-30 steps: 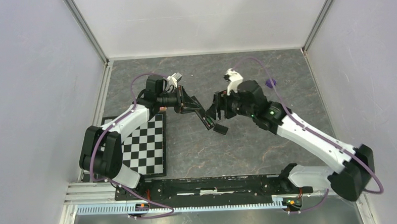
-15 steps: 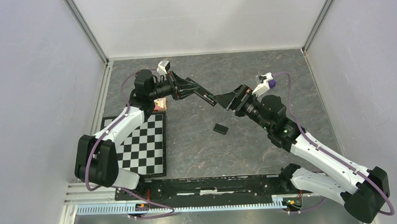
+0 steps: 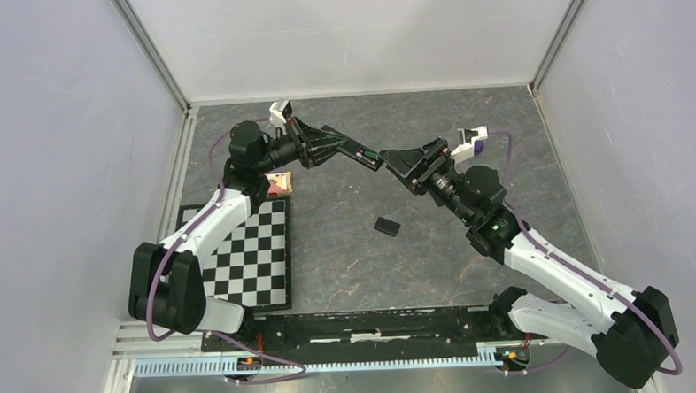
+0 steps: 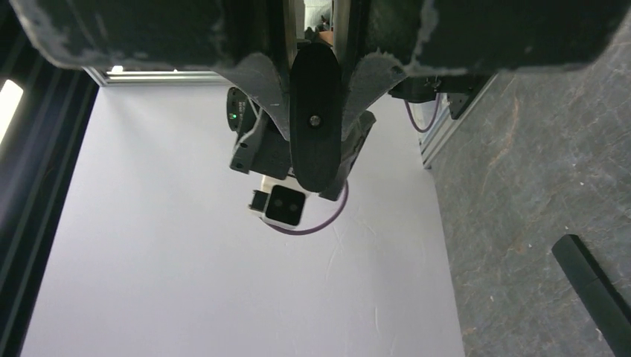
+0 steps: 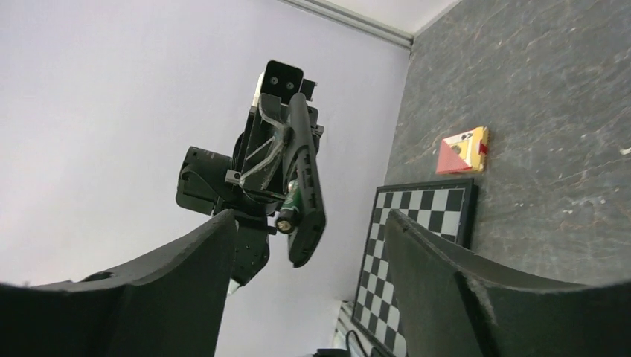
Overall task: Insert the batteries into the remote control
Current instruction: Load the battery into the remote control.
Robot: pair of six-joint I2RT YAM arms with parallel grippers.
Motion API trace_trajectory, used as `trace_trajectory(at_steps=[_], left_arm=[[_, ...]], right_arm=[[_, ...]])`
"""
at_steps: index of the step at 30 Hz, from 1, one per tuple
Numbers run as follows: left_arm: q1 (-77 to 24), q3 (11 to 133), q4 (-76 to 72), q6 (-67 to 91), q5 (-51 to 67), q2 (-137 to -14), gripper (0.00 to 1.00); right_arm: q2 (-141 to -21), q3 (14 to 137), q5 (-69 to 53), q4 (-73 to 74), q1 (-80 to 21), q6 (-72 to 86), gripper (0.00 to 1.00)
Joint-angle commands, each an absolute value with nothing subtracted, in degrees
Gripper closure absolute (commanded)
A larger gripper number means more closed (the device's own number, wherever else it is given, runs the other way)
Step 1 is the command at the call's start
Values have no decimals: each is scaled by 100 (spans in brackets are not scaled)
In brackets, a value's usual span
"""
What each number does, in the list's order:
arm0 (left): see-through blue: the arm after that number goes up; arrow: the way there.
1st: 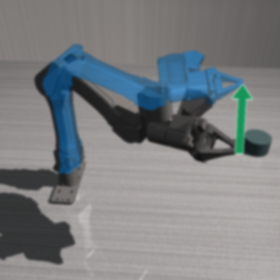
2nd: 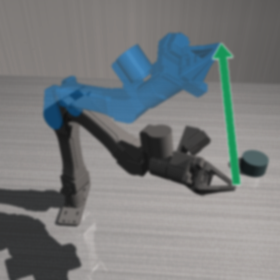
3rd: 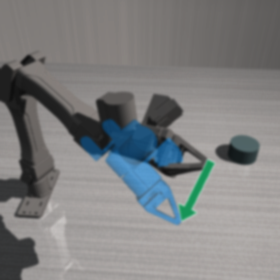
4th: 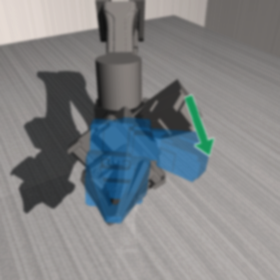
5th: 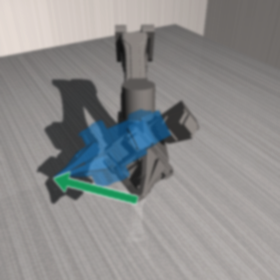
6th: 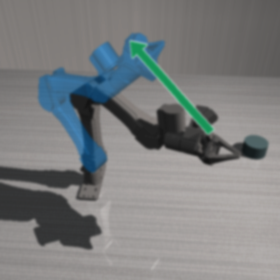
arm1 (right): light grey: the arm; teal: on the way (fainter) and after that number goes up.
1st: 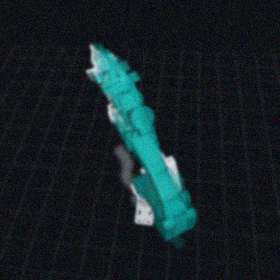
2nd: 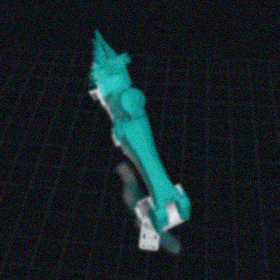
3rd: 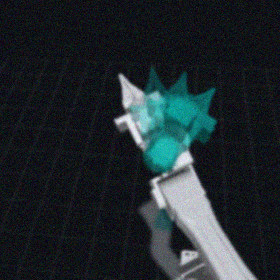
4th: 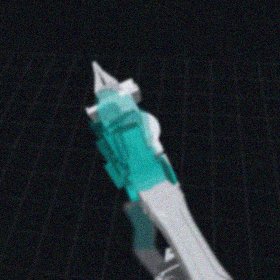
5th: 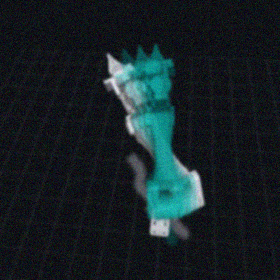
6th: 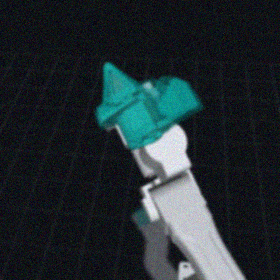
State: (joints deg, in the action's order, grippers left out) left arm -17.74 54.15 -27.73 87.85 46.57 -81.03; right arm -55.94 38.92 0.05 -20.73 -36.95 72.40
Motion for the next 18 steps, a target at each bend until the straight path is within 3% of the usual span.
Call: trace_trajectory(at_steps=[1, 3, 11, 18], left_arm=[[-1758, 5575, -3294, 9238, 4598, -7816, 98], [-1757, 5581, -3323, 9270, 4606, -7794, 98], [-1758, 5539, -3456, 9413, 4597, -7846, 98], [-1756, 5494, -3738, 9677, 4608, -7928, 98]], right_arm=[[-5719, 4000, -226, -2678, -3648, 7613, 29], [-5771, 3977, -250, -2820, -3639, 7658, 35], [-5847, 3828, -264, -3250, -3627, 7830, 34], [-5825, 3775, -176, -3326, -3611, 7754, 42]])
